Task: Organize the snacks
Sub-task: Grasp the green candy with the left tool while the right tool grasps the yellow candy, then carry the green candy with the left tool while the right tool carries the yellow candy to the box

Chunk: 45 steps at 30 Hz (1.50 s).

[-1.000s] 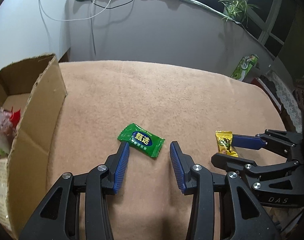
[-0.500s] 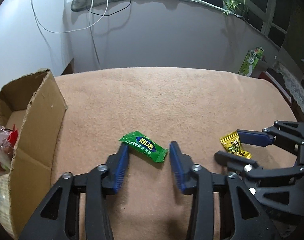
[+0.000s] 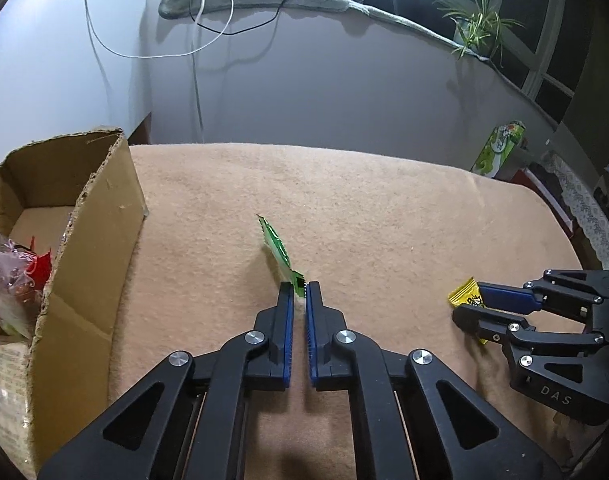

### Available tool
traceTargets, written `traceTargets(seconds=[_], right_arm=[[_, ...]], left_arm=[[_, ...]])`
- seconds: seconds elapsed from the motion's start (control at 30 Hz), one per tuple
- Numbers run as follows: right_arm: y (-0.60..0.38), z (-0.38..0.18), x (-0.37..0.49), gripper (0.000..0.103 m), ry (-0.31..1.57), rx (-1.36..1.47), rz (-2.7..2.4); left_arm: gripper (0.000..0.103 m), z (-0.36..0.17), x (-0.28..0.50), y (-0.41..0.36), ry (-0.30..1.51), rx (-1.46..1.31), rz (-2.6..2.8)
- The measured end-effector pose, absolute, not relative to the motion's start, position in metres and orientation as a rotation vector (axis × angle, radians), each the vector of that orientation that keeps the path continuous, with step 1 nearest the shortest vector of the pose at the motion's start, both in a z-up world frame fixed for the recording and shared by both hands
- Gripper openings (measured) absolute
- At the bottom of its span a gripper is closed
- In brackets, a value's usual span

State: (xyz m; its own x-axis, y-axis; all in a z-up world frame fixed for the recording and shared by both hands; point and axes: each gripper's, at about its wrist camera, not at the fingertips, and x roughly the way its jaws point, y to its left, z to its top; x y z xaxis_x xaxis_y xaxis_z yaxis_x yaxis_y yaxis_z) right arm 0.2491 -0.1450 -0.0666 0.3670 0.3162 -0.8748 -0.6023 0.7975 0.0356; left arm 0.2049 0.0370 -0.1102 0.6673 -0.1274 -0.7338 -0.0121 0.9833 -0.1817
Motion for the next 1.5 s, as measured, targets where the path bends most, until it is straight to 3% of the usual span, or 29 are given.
traceTargets(seconds=[0.57, 0.63, 0.7, 0.8, 1.13, 1.23, 1.3, 1.5], right_arm=[[-0.15, -0.064, 0.246, 0.024, 1.039, -0.312, 0.629], [-0.149, -0.064, 0.246, 0.024, 1.039, -0.315, 0.633], [-0.149, -0.064, 0.247, 0.024, 1.04, -0.313, 0.637], [-0.15, -0.064, 0.248, 0.024, 1.041, -0.312, 0.643], [-0.152, -0.065, 0.249, 0.024, 1.039, -0.313, 0.652], [-0.151, -0.065, 0.249, 0.024, 1.039, -0.318, 0.651], [-0.151, -0.065, 0.249, 0.024, 1.04, -0.315, 0.652], [-0.156, -0.062, 0.248, 0.024, 1.038, -0.305, 0.652]], left_arm=[[0.008, -0.114, 0.215, 0.043, 0.864, -0.217, -0.03], [0.013, -0.114, 0.216, 0.044, 0.866, -0.22, -0.012], [0.034, -0.112, 0.217, 0.043, 0.869, -0.214, 0.006], [0.047, -0.111, 0.217, 0.044, 0.863, -0.192, 0.041], [0.047, -0.112, 0.228, 0.04, 0.865, -0.154, 0.034], [0.038, -0.115, 0.233, 0.031, 0.87, -0.102, 0.047], [0.023, -0.114, 0.233, 0.031, 0.867, -0.106, 0.03], [0.021, -0.113, 0.226, 0.039, 0.855, -0.134, 0.003]])
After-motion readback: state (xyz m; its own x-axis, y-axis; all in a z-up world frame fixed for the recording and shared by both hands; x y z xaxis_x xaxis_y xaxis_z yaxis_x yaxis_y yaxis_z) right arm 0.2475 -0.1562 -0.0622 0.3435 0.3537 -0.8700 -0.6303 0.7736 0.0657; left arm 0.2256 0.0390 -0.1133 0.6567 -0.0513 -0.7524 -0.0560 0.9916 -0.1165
